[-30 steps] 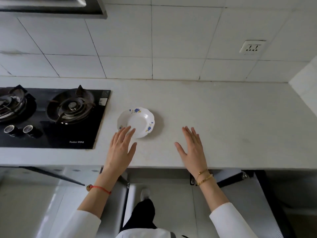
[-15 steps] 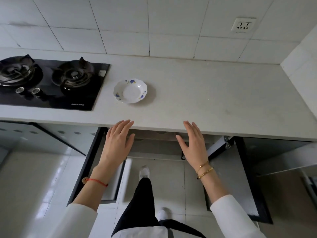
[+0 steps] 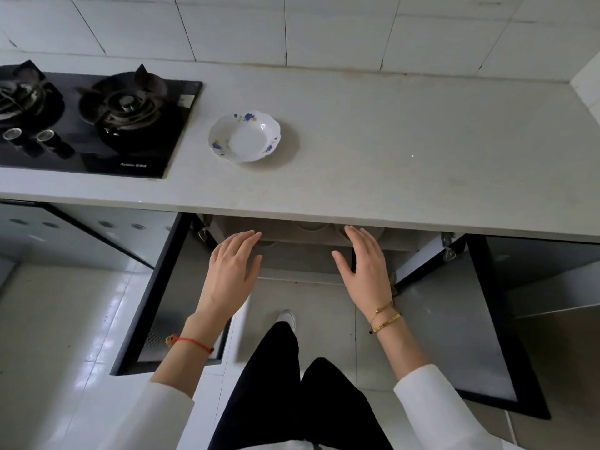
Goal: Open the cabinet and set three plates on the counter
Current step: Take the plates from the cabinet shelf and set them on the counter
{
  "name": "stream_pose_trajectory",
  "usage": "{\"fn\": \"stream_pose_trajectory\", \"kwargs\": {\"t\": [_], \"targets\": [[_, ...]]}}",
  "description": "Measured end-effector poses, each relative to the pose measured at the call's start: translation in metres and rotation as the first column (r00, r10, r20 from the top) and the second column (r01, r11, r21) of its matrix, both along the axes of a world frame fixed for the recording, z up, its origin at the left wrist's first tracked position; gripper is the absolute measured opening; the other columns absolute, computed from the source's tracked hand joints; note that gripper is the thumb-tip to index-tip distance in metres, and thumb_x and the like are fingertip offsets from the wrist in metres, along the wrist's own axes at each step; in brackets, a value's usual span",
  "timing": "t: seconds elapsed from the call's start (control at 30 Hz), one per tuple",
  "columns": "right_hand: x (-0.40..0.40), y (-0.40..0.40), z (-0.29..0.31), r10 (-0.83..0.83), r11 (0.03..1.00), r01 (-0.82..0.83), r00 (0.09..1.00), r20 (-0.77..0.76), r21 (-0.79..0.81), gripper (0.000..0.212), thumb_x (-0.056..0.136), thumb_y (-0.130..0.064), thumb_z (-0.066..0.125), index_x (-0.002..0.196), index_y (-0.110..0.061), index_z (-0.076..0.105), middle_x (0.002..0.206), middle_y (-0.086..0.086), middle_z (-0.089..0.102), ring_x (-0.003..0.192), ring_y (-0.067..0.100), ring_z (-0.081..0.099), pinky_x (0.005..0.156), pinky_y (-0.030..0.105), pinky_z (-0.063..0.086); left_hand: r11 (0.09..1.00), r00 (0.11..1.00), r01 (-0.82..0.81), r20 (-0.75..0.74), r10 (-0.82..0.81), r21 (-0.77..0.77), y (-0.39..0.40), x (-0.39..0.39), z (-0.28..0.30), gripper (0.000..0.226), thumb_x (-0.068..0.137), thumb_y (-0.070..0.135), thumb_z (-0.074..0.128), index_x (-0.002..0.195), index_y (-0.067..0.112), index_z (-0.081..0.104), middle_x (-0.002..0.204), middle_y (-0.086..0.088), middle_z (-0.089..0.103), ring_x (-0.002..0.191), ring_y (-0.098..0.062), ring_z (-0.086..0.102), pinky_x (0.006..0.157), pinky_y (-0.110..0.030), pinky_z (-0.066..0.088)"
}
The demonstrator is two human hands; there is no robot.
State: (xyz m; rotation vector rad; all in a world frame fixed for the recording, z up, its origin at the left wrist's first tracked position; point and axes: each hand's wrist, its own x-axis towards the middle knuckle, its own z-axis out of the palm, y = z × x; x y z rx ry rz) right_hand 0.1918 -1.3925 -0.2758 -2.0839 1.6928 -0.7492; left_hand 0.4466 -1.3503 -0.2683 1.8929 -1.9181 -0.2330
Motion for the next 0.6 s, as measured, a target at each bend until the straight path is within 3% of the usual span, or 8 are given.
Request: {"fn": "stream_pose_trajectory", "kwargs": {"t": [0.33,0.6], "targets": [[0.001,-0.048,-0.137,-0.009,1.000,0.009,1.000,0.008,0.014,0.049,0.094,-0.032,0.058,0.137,-0.009,0.049,0.141,0.007,0.053,0.136,0.023,0.043,0.115,0.035,0.034,0.997,0.999,0.036,0.016,-0.038,0.067,-0.050,-0.003,-0.136,0.041,0.097,0.022,0.051,0.137,0.014,0.049,0.140,-0.002,0.053,0.133,-0.024,0.045,0.111,-0.044,0.036],[0.000,-0.096,-0.264,-0.007,1.000,0.007,1.000,0.027,-0.014,0.048,0.094,-0.029,0.059,0.135,-0.005,0.050,0.139,0.011,0.054,0.133,0.026,0.047,0.113,0.041,0.038,0.997,0.996,0.049,0.071,-0.053,0.063,-0.110,-0.001,-0.268,0.040,0.096,0.024,0.052,0.135,0.015,0.050,0.139,-0.005,0.053,0.129,-0.029,0.046,0.106,-0.048,0.038]]}}
